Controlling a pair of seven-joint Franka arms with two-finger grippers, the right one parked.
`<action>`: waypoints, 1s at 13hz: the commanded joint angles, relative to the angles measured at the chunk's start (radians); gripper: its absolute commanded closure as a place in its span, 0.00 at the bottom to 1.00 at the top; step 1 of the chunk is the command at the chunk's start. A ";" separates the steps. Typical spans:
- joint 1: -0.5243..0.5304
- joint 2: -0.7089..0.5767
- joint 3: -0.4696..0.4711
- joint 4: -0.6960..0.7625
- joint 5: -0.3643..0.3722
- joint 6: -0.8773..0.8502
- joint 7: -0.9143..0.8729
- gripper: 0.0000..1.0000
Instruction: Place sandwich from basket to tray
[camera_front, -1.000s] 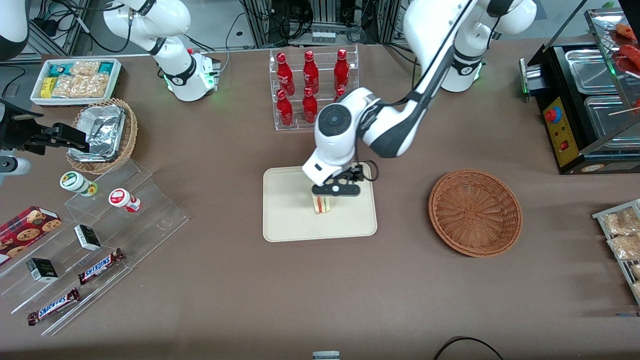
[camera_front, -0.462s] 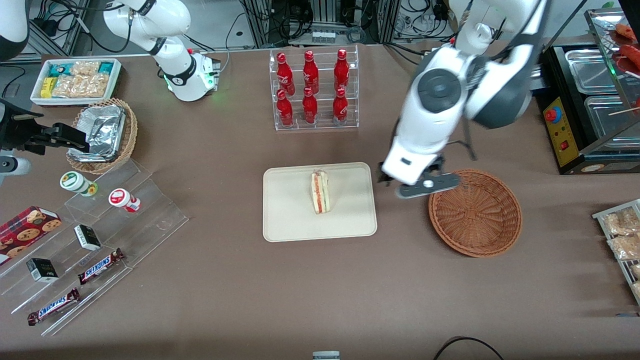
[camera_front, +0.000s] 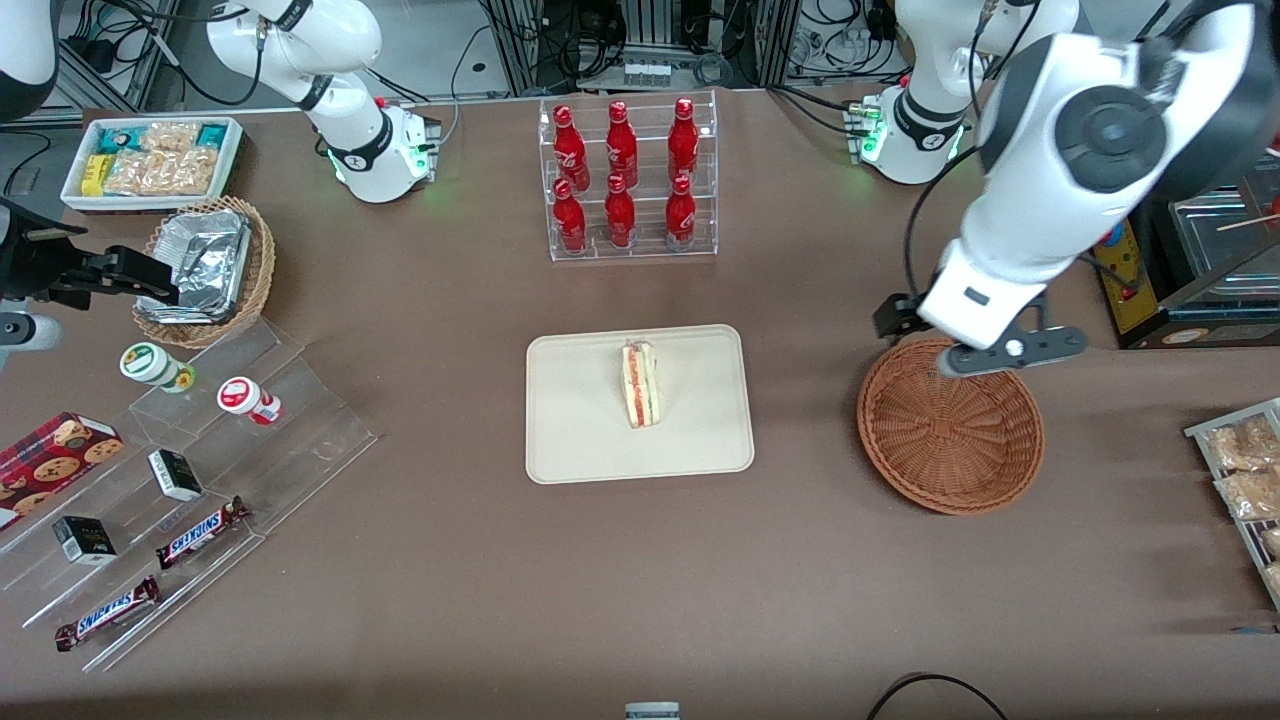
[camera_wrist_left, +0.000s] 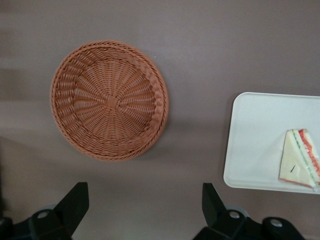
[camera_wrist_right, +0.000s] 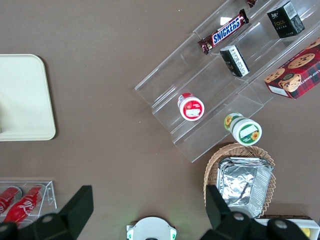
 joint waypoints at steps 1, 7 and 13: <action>0.069 -0.073 -0.007 -0.029 -0.012 -0.052 0.129 0.00; 0.169 -0.149 -0.005 -0.032 -0.003 -0.119 0.276 0.00; 0.277 -0.141 -0.019 -0.025 -0.001 -0.135 0.369 0.00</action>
